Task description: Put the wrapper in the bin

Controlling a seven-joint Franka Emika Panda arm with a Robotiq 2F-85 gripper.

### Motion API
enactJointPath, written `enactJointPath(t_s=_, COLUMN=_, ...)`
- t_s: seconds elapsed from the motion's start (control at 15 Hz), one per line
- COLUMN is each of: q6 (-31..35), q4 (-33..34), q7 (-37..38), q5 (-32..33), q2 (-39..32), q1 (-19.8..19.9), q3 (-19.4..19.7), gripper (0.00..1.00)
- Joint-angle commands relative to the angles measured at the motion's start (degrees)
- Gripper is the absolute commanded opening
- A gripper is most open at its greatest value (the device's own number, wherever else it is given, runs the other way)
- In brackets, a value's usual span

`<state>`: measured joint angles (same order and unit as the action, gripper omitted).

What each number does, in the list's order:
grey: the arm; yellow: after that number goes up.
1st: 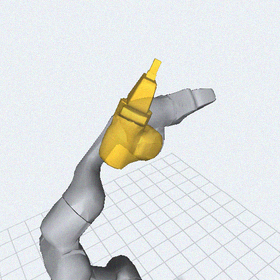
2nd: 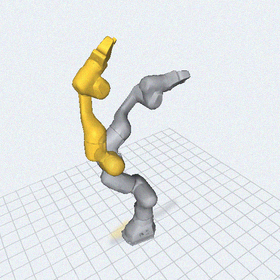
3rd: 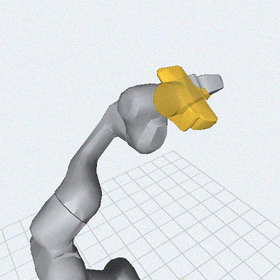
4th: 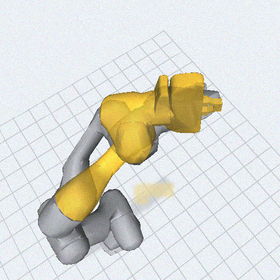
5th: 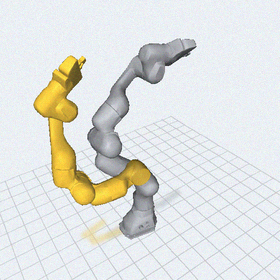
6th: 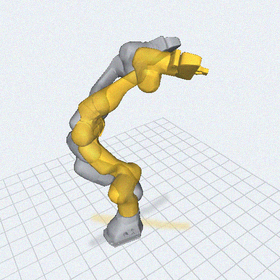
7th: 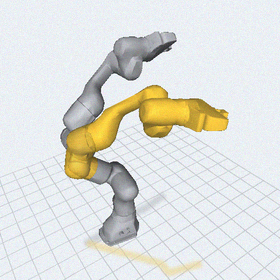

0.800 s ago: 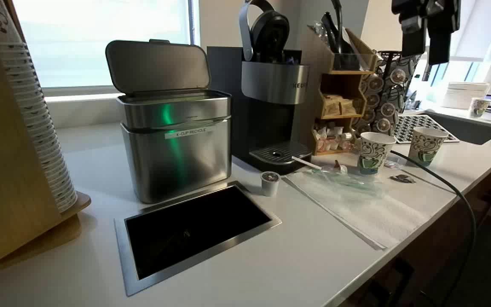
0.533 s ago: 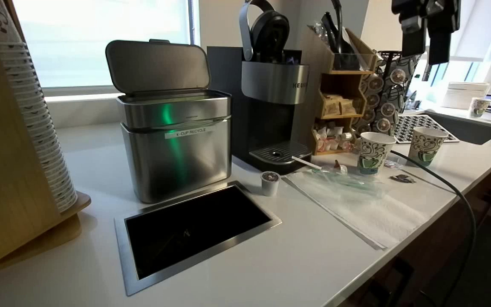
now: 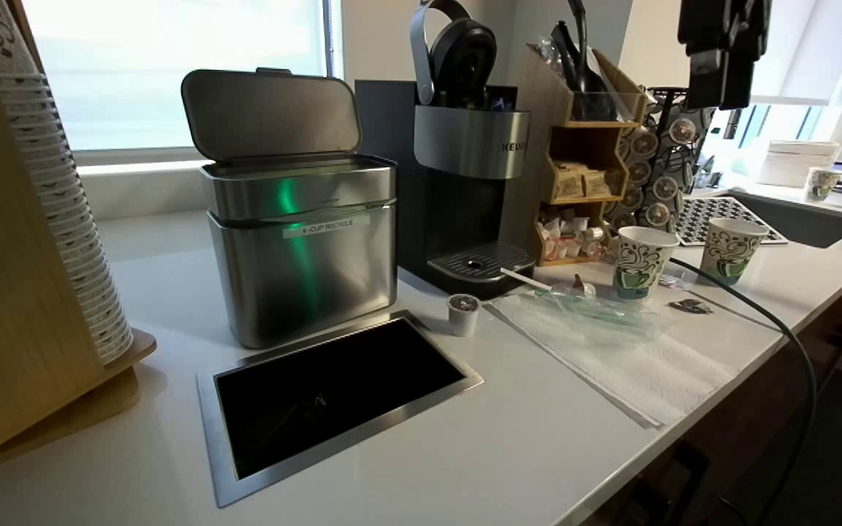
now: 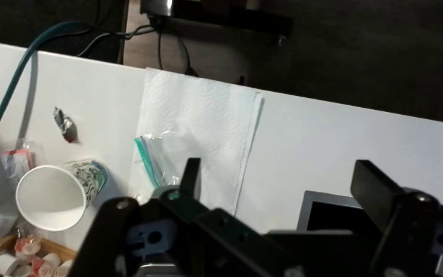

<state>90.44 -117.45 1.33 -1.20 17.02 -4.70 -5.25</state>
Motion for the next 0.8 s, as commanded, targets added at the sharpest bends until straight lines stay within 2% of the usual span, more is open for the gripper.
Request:
enactJointPath(t_s=0.0, q6=7.7, q4=-9.0, q7=-14.7, q5=3.1, q2=5.9, q1=0.8, q3=4.3, gripper=1.0)
enactJointPath(t_s=0.27, q6=14.7, q4=-15.0, q7=-31.7, q5=2.1, q2=7.9, q1=2.0, q3=11.9, gripper=1.0)
enactJointPath(t_s=0.4, q6=15.7, q4=-16.5, q7=-36.9, q5=1.1, q2=6.7, q1=3.4, q3=16.1, gripper=1.0)
enactJointPath(t_s=0.47, q6=16.2, q4=-16.7, q7=-37.9, q5=1.1, q2=5.9, q1=4.3, q3=17.6, gripper=1.0)
enactJointPath(t_s=0.53, q6=16.5, q4=-15.7, q7=-35.7, q5=1.1, q2=4.0, q1=5.5, q3=18.1, gripper=1.0)
enactJointPath(t_s=0.6, q6=14.7, q4=-15.2, q7=-35.4, q5=1.8, q2=5.4, q1=4.8, q3=16.7, gripper=1.0)
enactJointPath(t_s=0.73, q6=15.4, q4=-15.4, q7=-35.8, q5=1.7, q2=4.3, q1=6.1, q3=18.0, gripper=1.0)
